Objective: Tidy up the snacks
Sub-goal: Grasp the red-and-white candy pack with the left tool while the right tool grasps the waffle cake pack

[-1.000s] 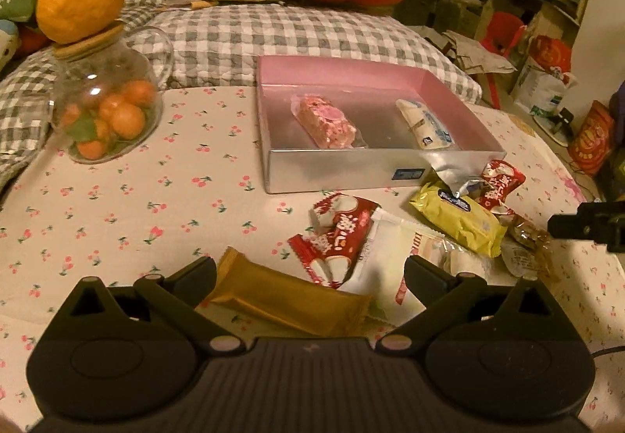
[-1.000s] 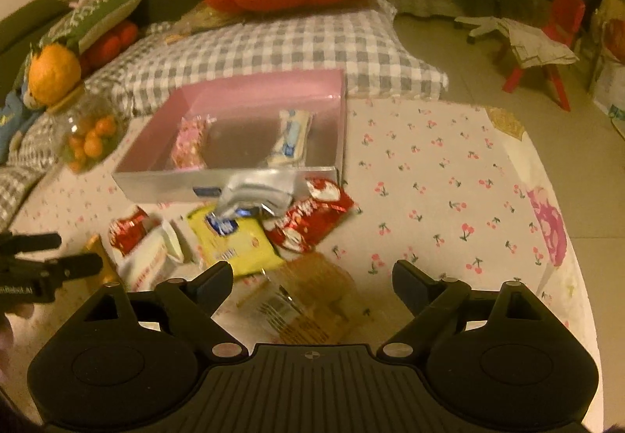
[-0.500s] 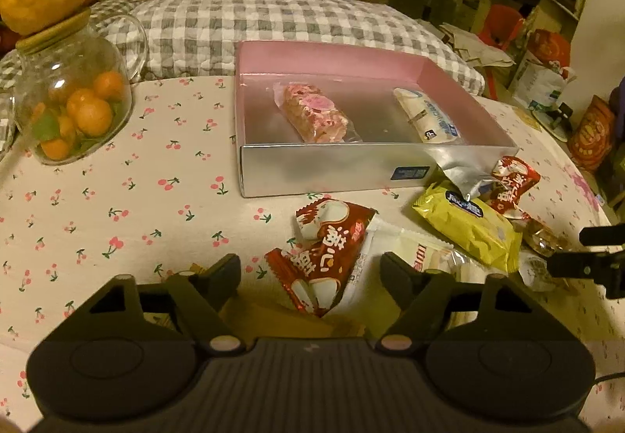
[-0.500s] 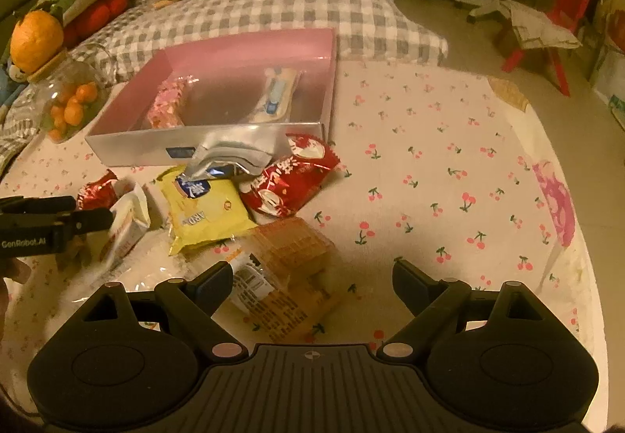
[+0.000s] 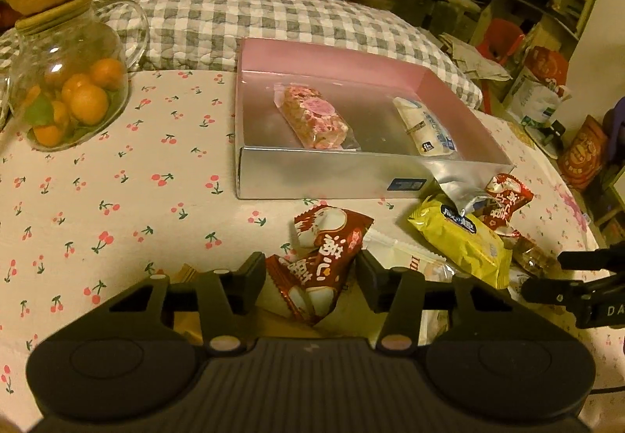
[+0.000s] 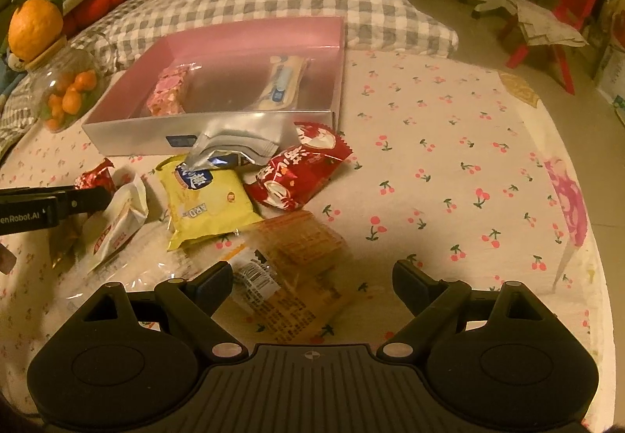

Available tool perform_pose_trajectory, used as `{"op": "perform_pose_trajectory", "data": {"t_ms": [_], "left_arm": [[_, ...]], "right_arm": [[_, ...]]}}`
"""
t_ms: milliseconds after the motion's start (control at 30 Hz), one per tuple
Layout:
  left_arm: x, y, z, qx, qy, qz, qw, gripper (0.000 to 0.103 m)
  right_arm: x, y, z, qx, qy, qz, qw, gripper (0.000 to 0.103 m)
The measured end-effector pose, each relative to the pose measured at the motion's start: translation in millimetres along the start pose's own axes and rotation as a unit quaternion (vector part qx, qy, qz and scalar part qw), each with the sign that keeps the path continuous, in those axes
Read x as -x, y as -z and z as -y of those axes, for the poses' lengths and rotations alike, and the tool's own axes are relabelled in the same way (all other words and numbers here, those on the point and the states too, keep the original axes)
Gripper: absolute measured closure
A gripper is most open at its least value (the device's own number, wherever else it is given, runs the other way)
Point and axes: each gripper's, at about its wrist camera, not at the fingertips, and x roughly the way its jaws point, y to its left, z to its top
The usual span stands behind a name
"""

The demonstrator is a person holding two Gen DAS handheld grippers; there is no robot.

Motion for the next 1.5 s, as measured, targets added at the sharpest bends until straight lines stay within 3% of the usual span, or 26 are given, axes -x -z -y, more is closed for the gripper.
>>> {"op": "perform_pose_trajectory", "data": {"t_ms": [267,900,1267,1500], "left_arm": [[4,-3,1,0.012,-0.009,-0.008,0.9999,0.073],[7,-6,-3,0.041,0.005,-0.017,0.9990,0.074],[8,-7,-3,0.041,0.006,-0.018,0.9990,0.074],[12,-8,-2,0.042,0.008,-0.016,0.9990,0.075]], "right_arm": [[-6,-1,2,-0.010,-0.012,-0.009,1.000,0.012],[-16,-14,11,-0.055,-0.021,0.002,0.998,0.016],[-15,-16,7,-0.047,-0.035,0.001,0.998,0.045],[-10,-19,10,-0.058,-0.040,0.002,0.998,0.050]]}}
